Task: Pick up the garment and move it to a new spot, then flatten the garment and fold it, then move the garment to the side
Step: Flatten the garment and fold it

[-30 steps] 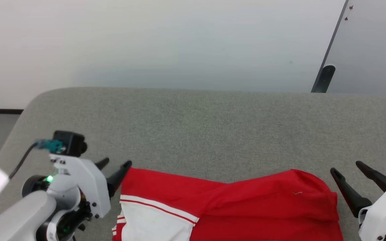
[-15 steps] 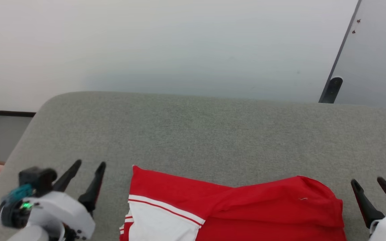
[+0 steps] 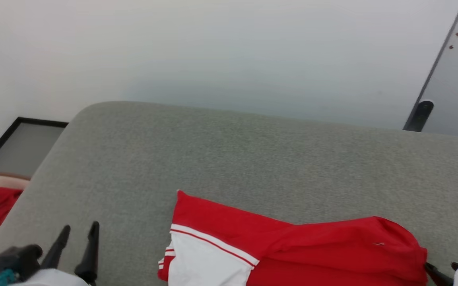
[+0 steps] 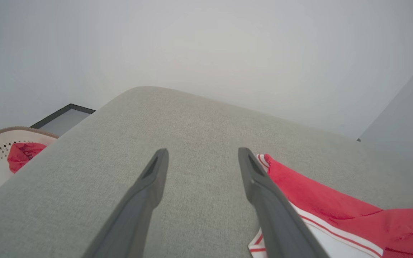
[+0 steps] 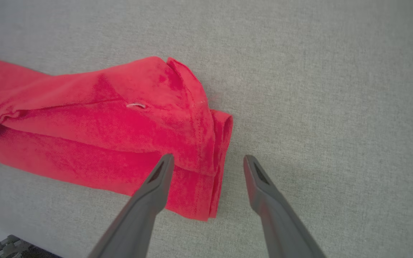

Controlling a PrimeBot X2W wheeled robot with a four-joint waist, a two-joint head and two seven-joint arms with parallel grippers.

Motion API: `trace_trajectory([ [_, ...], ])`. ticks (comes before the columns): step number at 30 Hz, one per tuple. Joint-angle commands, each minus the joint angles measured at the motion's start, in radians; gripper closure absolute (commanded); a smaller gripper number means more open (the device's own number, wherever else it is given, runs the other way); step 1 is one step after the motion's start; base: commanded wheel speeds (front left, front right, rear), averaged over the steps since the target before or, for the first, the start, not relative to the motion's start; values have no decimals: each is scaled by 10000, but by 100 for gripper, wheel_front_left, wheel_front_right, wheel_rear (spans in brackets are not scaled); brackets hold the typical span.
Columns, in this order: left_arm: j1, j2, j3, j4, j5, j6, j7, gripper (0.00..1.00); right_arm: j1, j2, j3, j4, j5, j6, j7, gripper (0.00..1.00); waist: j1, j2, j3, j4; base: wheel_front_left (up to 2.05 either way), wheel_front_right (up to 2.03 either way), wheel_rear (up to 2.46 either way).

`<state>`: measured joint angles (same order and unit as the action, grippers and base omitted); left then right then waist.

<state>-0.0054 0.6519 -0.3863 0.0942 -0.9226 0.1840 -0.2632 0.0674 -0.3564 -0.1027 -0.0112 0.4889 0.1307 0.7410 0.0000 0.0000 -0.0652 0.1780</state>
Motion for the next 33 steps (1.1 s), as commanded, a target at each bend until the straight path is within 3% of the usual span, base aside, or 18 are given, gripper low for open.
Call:
trace_trajectory([
  [1, 155, -103, 68, 12, 120, -100, -7, 0, -160, -77, -27, 43, 64, 0, 132, 0, 0, 0, 74, 204, 0, 0, 0],
  [9, 418, -1278, 1039, 209, 1109, -768, -7, 0, -518, -300, -368, 779, 239, 0, 1430, 0, 0, 0, 560, 874, 0, 0, 0],
  [18, -241, -2584, 1467, 672, 1760, -1551, -8, 0, -1221, -278, -178, 2139, 99, 0, 1585, 0, 0, 0, 1372, 1533, 0, 0, 0],
  [29, -748, -3287, 1768, 1285, 2280, -2201, -7, 0, -1872, 74, 763, 3660, 433, 7, 1997, 2, 0, 0, 1746, 1777, 0, 0, 0],
  [30, -765, -3330, 1816, 1312, 2290, -2239, -7, 0, -1916, 69, 859, 3717, 522, 18, 2037, 62, 0, 0, 1776, 1768, 0, 0, 0],
  [31, -770, -3374, 1870, 1333, 2308, -2287, -7, 0, -1954, 33, 889, 3777, 562, 27, 2040, 100, 0, 0, 1800, 1758, 0, 0, 0],
  [33, -743, -3468, 1907, 1414, 2376, -2360, -7, 0, -1993, -148, 907, 3870, 537, 26, 1983, 100, 0, 0, 1844, 1733, 0, 0, 0],
])
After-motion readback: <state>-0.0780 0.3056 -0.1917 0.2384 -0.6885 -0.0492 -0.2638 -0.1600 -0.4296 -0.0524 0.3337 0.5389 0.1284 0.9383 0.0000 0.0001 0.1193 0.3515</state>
